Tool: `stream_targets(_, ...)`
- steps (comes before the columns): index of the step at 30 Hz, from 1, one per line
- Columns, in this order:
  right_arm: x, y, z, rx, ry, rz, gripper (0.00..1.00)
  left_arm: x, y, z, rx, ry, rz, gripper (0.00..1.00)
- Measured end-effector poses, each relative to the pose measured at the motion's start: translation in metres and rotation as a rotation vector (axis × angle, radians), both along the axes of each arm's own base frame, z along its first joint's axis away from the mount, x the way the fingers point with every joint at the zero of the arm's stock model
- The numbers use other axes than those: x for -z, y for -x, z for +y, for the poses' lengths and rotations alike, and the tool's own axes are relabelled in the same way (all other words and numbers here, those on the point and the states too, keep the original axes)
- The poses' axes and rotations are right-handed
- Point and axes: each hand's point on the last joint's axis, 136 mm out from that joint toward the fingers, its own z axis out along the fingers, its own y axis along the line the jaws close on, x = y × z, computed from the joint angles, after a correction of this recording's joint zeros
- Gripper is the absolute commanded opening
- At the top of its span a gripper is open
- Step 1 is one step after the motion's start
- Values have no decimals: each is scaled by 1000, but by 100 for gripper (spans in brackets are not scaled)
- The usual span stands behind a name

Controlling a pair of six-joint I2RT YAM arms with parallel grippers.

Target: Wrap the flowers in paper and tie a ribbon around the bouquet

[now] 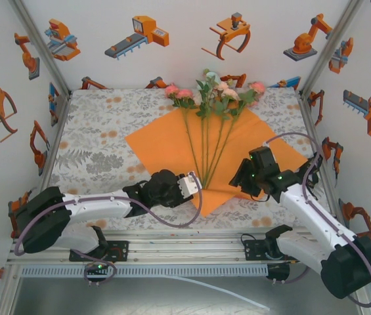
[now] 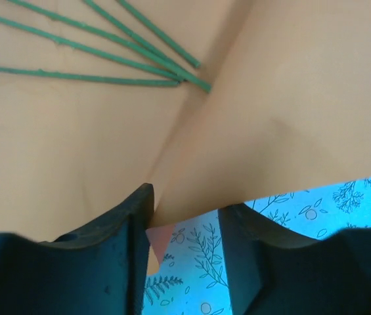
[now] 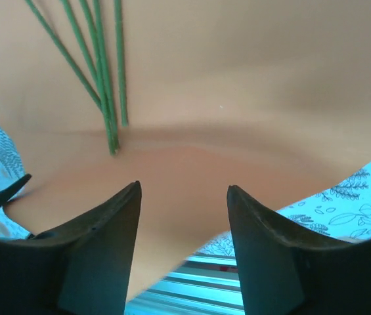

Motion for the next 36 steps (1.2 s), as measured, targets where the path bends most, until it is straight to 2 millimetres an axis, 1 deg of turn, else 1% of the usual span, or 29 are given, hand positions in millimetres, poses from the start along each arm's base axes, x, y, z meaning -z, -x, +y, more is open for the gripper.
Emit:
stream_targets(2, -13, -5, 1, -75, 30, -48, 73, -2, 1, -2, -3, 24, 20, 40)
stream_targets(3, -20, -8, 1, -118, 52, -83, 74, -4, 1, -4, -5, 39, 29, 38)
stream_targets(6, -43, -12, 2, -255, 128, -206, 74, -9, -2, -7, -20, 83, 57, 27)
stream_targets(8, -57, -10, 2, -355, 183, -300, 74, -11, -7, -7, -37, 112, 78, 25)
stream_targets(10, -70, -5, 6, -466, 226, -393, 75, -14, -13, -6, -55, 144, 103, 23)
stream_targets(11, -77, 1, 11, -550, 242, -454, 75, -16, -16, -5, -64, 161, 114, 22)
stream_targets(13, -86, 16, 21, -706, 254, -561, 76, -17, -21, -2, -82, 184, 134, 19)
stream_targets(15, -90, 31, 30, -837, 258, -638, 78, -17, -26, 0, -94, 199, 150, 17)
stream_targets(18, -88, 49, 44, -1016, 239, -699, 77, -17, -28, 2, -99, 216, 171, 14)
stream_targets(21, -79, 57, 56, -1124, 189, -704, 77, -19, -28, 0, -96, 238, 188, 14)
stream_targets(25, -59, 58, 64, -1179, 164, -705, 76, -18, -28, -2, -96, 253, 203, 13)
stream_targets(28, -51, 51, 67, -1186, 173, -720, 75, -19, -27, -3, -95, 260, 210, 13)
stream_targets(31, -47, 41, 73, -1195, 174, -739, 66, -19, -27, -3, -94, 262, 211, 13)
stream_targets(34, -41, 37, 81, -1214, 150, -749, 51, -19, -27, -3, -95, 263, 212, 13)
stream_targets(35, -38, 37, 83, -1220, 139, -744, 46, -19, -28, -3, -96, 263, 213, 15)
stream_targets(36, -36, 38, 85, -1224, 129, -738, 38, -19, -27, -3, -95, 264, 214, 21)
